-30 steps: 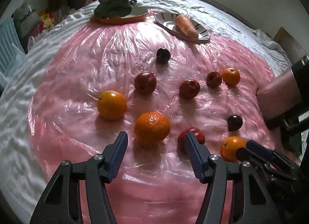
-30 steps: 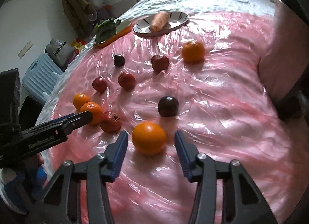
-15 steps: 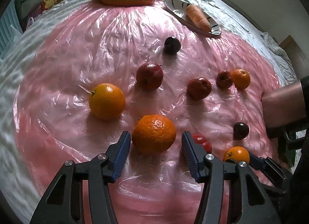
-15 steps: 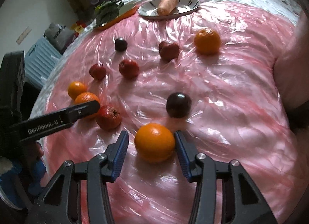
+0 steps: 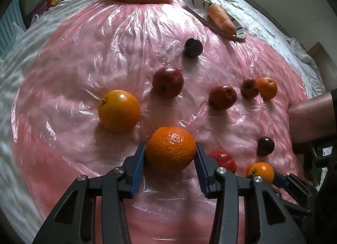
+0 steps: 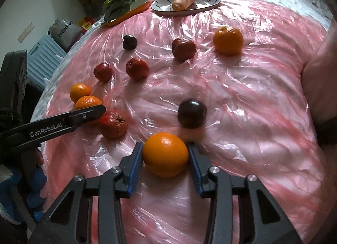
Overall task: Organize fruits
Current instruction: 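Reach the left gripper to the large orange and close on it while the right gripper grasps another orange, then carry both oranges to the green tray and open both grippers to release them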
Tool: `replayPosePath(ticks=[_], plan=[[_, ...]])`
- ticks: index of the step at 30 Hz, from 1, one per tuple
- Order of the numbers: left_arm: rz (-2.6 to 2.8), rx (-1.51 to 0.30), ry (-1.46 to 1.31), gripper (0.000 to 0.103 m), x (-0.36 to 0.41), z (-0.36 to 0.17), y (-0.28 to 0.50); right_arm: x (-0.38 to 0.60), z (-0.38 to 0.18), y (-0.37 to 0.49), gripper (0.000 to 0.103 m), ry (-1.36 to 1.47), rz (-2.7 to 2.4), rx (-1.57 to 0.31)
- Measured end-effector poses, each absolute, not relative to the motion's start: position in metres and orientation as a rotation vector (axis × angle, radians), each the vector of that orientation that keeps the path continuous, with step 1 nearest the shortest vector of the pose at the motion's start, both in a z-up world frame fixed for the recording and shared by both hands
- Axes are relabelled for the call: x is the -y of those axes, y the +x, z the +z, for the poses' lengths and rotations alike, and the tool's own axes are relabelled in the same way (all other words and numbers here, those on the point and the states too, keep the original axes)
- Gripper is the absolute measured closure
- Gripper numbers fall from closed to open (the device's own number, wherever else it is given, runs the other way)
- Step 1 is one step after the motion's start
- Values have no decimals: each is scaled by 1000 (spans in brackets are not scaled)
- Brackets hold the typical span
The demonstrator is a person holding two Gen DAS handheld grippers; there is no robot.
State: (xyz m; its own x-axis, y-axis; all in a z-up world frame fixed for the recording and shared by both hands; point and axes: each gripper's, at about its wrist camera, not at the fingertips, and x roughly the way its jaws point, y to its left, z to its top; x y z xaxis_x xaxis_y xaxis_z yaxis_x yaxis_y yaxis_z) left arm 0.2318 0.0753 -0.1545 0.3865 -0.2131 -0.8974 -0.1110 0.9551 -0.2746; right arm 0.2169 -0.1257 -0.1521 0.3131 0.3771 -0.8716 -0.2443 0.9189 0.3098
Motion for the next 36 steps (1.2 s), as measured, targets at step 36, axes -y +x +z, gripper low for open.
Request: replayPosePath(ticks=[36], plan=[[-499,-1204,46,64,107,-72,143,326,-84,126,38,332,233,-1143]])
